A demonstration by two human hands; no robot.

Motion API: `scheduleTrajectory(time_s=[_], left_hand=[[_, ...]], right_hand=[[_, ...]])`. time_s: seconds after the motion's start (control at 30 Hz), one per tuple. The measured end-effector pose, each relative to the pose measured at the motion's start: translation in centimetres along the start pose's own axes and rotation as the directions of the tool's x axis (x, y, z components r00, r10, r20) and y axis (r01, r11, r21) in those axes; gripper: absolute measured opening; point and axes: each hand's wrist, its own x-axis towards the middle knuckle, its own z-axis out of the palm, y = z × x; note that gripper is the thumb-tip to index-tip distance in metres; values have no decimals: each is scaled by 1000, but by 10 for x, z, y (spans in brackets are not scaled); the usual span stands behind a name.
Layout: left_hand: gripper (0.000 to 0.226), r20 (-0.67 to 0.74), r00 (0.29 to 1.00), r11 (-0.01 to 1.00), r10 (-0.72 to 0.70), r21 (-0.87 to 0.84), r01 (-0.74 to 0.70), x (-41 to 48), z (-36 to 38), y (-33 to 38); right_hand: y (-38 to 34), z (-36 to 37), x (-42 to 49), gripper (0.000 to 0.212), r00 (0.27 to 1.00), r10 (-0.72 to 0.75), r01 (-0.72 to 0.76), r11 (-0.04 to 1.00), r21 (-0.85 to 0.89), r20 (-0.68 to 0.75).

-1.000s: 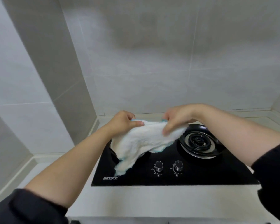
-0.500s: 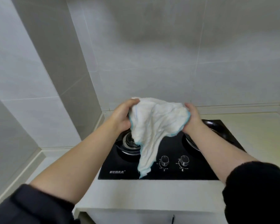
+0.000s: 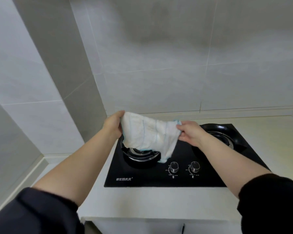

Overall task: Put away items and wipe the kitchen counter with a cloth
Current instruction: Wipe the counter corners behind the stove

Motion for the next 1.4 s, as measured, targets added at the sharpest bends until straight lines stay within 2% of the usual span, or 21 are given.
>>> scheduleTrajectory(time_s=[0.1, 0.17, 0.2, 0.27, 0.3, 0.37, 0.4, 0.43, 0.53, 0.6, 0.67, 0.73, 0.8, 0.83, 0.87, 0.9, 1.0, 1.1, 1.17, 1.27, 1.4], left_hand=[[28, 5, 997, 996, -75, 49, 75, 8, -26, -3], [58, 99, 990, 993, -101, 66, 94, 10, -36, -5], [59, 162, 982, 992, -93, 104, 77, 7, -37, -4], [51, 274, 958, 968, -83, 252, 12, 0, -35, -5], [45, 320, 945, 943, -72, 330, -40, -2, -33, -7], [36, 388, 918, 858, -79, 495, -136, -7, -33, -9], [37, 414, 907, 764, -82, 610, -209, -7, -34, -10], [38, 434, 897, 621, -84, 727, -294, -7, -36, -11], [13, 428, 902, 193, -55, 891, -411, -7, -37, -16], [34, 437, 899, 33, 19, 898, -438, -4, -35, -23], [38, 439, 894, -84, 95, 898, -432, -2, -32, -27], [41, 351, 921, 19, 167, 933, -359, -3, -26, -28], [38, 229, 963, 382, 145, 884, -268, -5, -19, -27], [29, 238, 969, 598, 68, 767, -231, -6, -15, -27], [18, 303, 952, 780, -47, 606, -154, -11, -10, -26], [22, 408, 902, 880, -144, 469, -72, -12, -8, -27], [52, 620, 746, 960, -245, 261, 99, -9, -4, -31], [65, 648, 723, 970, -237, 205, 134, -2, -3, -39], [65, 623, 753, 974, -211, 200, 108, 3, -3, -41], [48, 451, 890, 961, -70, 268, -60, 11, -12, -41], [26, 198, 980, 915, 22, 392, -99, 43, -50, -49]], right_hand=[[-14, -2, 9, 20, 985, -58, 40, 993, -113, -162], [-24, -2, 13, 20, 981, -61, -21, 909, -417, -183], [-29, 0, 10, 23, 985, -38, -78, 766, -638, -167], [-34, 6, 1, 31, 991, -24, -102, 479, -872, -129], [-37, 6, 2, 34, 996, -14, -69, 465, -883, -85], [-43, 3, -1, 40, 988, 108, 32, 568, -822, 113], [-46, 0, -4, 42, 962, 194, 32, 612, -790, 190], [-48, -5, -4, 40, 929, 261, 69, 574, -816, 263], [-45, -9, -1, 10, 918, 281, 267, 87, -960, 281], [-38, -9, 6, 24, 950, 163, 286, -119, -951, 265], [-30, -6, 15, 33, 967, 3, 255, -85, -963, 255], [-24, -3, 22, 34, 977, -171, 150, 133, -980, 126], [-14, 5, 25, 26, 972, -219, 46, 532, -845, -85], [-6, 11, 26, 23, 986, -129, 21, 733, -680, -109], [1, 15, 26, 28, 999, -8, -13, 884, -468, -42], [7, 19, 21, 34, 993, 82, -57, 963, -264, 88], [14, 26, 5, 44, 909, 61, -63, 998, -10, 413], [22, 31, 4, 54, 906, -41, 31, 999, 30, 421], [30, 36, 15, 48, 945, -42, 28, 998, 49, 323], [32, 40, 25, 32, 988, 11, -22, 997, 73, 157], [32, 54, 44, 24, 979, 145, -163, 979, 122, 142]])
